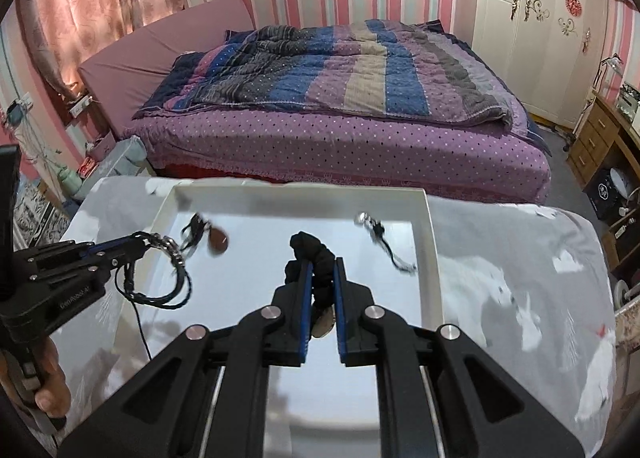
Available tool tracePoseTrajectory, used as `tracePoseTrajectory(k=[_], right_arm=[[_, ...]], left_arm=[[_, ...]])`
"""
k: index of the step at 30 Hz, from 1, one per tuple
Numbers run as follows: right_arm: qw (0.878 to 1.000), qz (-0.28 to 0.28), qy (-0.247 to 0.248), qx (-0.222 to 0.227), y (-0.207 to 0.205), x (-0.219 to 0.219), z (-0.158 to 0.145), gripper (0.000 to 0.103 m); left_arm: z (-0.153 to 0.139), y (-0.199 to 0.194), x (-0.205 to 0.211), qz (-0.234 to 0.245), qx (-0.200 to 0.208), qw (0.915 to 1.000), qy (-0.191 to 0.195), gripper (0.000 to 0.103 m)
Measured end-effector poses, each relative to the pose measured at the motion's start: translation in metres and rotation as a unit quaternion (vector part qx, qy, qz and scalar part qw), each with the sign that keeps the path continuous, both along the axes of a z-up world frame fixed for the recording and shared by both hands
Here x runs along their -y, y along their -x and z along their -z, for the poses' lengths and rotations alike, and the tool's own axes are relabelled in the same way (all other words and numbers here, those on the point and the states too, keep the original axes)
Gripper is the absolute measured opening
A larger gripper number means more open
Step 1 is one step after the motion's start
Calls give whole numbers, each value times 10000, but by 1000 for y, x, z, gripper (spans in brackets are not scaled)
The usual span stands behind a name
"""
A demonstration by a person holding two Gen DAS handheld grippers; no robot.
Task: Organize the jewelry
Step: 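Carry the leather bracelet with the left tool while the right tool carries the beaded bracelet over the tray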
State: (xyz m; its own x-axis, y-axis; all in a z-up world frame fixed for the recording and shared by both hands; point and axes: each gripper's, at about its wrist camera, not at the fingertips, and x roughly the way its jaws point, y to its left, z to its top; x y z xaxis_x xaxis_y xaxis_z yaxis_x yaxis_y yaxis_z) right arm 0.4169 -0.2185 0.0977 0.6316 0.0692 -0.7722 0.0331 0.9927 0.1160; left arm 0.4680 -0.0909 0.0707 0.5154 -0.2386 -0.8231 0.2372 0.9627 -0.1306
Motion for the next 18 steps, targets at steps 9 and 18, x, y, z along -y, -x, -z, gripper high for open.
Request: tracePoseTrajectory(k=[9,18], right_arm=[[9996,192,-63,-193,-58,21,49,10],[9975,296,114,-633,-74,28,91,10]], left_arm=[[48,-64,28,-169,-352,9991,160,3],[73,-77,33,-236,-416,9988,-62,7]])
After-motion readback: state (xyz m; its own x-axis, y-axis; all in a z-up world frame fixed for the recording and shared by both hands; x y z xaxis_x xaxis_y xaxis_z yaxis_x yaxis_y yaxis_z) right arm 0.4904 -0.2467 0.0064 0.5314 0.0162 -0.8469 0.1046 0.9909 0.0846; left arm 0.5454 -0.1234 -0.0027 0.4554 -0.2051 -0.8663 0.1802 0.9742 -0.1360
